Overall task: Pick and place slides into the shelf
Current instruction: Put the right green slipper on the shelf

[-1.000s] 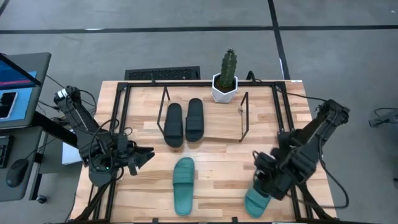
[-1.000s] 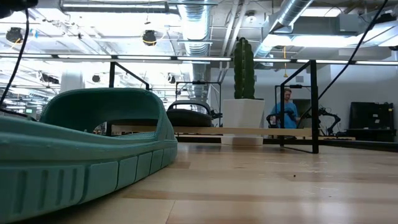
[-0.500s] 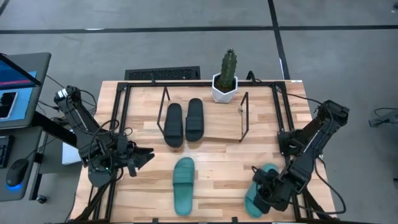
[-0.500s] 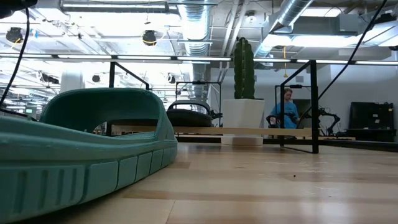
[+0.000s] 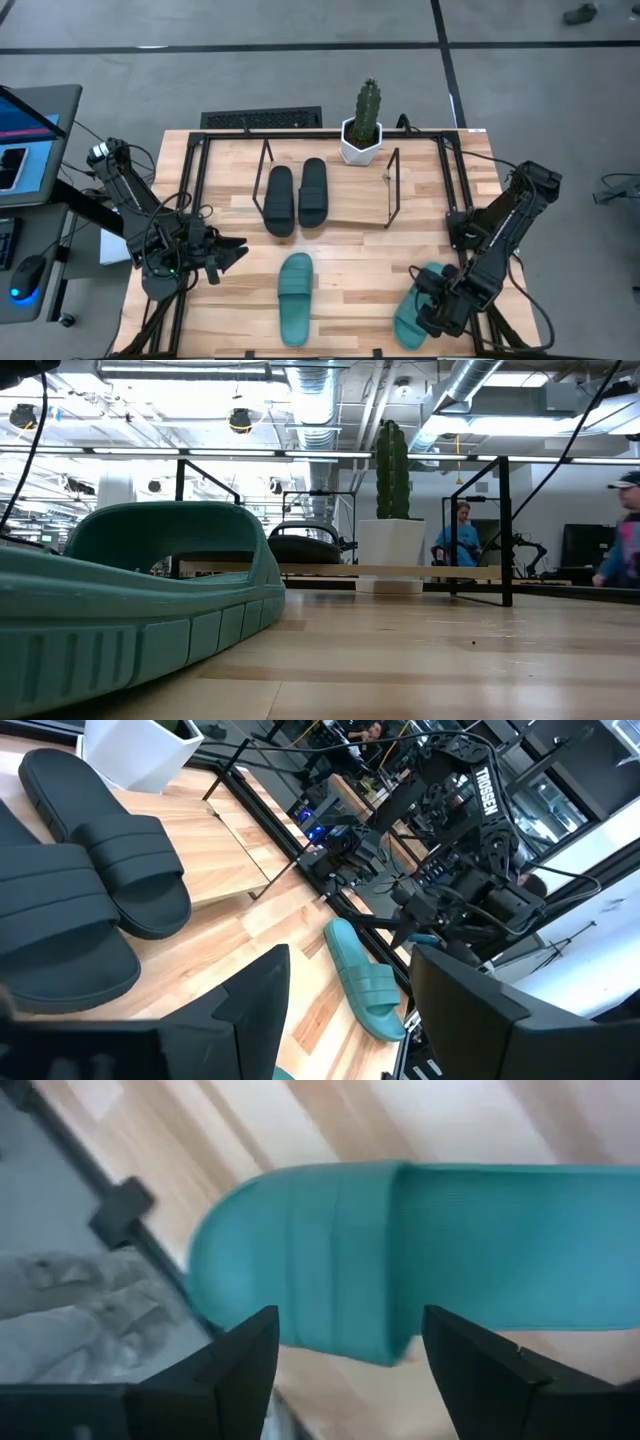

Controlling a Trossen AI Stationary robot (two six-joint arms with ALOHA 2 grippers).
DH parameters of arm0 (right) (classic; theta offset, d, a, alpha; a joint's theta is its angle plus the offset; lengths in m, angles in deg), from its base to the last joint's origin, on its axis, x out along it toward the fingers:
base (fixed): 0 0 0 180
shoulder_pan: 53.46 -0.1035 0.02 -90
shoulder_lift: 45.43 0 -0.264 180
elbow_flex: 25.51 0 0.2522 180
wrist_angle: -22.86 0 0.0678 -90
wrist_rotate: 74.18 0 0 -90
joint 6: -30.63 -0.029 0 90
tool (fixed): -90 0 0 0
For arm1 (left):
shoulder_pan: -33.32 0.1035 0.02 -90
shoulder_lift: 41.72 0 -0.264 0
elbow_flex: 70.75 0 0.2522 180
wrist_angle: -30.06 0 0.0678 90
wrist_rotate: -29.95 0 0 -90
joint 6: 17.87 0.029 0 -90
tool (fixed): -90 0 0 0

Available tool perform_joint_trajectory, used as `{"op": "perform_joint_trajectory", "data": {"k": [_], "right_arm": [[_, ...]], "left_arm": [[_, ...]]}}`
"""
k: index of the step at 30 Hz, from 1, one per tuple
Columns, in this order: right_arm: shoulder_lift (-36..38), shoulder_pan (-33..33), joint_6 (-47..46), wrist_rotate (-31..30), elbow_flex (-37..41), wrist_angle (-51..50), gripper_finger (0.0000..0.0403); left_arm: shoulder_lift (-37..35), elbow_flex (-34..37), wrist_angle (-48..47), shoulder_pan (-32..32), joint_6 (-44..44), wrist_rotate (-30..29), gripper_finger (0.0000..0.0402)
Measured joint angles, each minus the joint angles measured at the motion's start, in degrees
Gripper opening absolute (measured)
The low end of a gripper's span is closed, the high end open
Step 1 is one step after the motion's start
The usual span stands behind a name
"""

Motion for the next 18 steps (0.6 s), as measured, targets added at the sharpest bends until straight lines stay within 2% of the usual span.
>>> {"op": "perform_joint_trajectory", "data": {"k": [7, 13, 18], "right_arm": [[0.0, 1.53, 3.46, 0.43, 0.07, -2.75, 0.0234], [0.02, 2.74, 3.49, 3.88, 7.61, 8.07, 0.0233], [0.04, 2.7, 1.93, 4.23, 14.17, 17.74, 0.0233]], "left_arm": [[0.0, 0.0, 0.0, 0.0, 0.06, 0.01, 0.0198], [0.0, 0.02, 0.04, 0.0, 0.0, 0.02, 0.0198], [0.0, 0.02, 0.52, 0.01, -0.16, 0.01, 0.0198]]}}
